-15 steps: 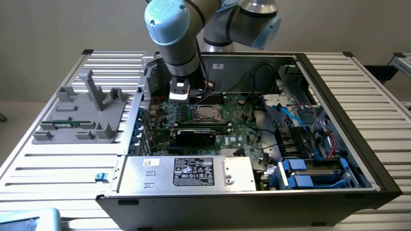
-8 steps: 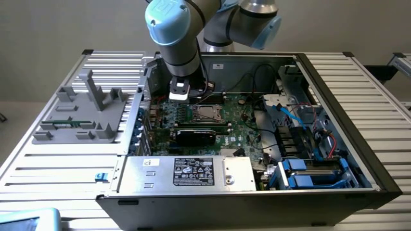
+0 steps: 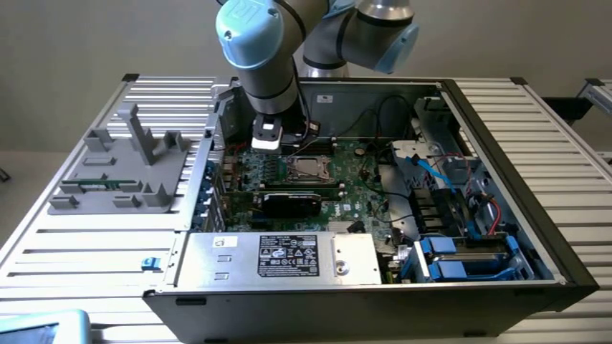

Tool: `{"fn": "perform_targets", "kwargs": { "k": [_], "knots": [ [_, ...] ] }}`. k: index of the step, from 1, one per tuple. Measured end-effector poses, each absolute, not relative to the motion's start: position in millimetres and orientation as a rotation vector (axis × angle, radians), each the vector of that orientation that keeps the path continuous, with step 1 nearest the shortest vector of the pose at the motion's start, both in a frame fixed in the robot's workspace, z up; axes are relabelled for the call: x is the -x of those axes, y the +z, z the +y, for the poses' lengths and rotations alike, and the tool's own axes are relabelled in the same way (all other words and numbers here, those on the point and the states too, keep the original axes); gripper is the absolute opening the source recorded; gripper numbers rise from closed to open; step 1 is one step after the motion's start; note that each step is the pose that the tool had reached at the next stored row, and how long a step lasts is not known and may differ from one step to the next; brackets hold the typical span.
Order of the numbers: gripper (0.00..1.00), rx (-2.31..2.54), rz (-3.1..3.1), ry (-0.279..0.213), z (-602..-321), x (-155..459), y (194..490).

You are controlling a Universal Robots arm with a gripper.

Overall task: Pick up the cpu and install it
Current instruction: 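Install the first cpu locking lever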

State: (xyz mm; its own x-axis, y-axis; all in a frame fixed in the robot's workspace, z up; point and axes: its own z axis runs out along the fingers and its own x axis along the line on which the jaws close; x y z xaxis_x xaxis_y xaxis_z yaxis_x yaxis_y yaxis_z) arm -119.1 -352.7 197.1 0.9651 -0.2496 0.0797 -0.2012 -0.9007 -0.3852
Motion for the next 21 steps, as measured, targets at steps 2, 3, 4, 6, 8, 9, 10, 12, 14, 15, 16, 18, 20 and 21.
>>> {"fn": "perform_targets", "kwargs": {
  "k": [2,3,4,6,8,9,10,12,14,15,16,18,20,21],
  "knots": [
    [0.11,2.733,0.331,-0.178,-352.9,119.2,197.1],
    [0.11,2.733,0.334,-0.178,-353.2,119.2,197.1],
    [0.11,2.733,0.338,-0.178,-353.4,119.3,197.1],
    [0.11,2.732,0.342,-0.179,-353.4,119.2,197.1],
    [0.11,2.728,0.344,-0.179,-353.5,119.2,196.9],
    [0.11,2.727,0.345,-0.179,-353.4,119.2,196.8],
    [0.11,2.727,0.346,-0.179,-353.4,119.2,196.8],
    [0.11,2.726,0.347,-0.179,-353.5,119.2,196.8],
    [0.11,2.726,0.348,-0.179,-353.5,119.2,196.8],
    [0.11,2.726,0.348,-0.179,-353.5,119.2,196.8],
    [0.11,2.726,0.348,-0.179,-353.5,119.2,196.8],
    [0.11,2.726,0.352,-0.180,-353.8,119.3,196.8],
    [0.11,2.724,0.357,-0.181,-354.4,119.5,196.8],
    [0.11,2.724,0.360,-0.181,-354.6,119.6,196.8]
  ]
}}
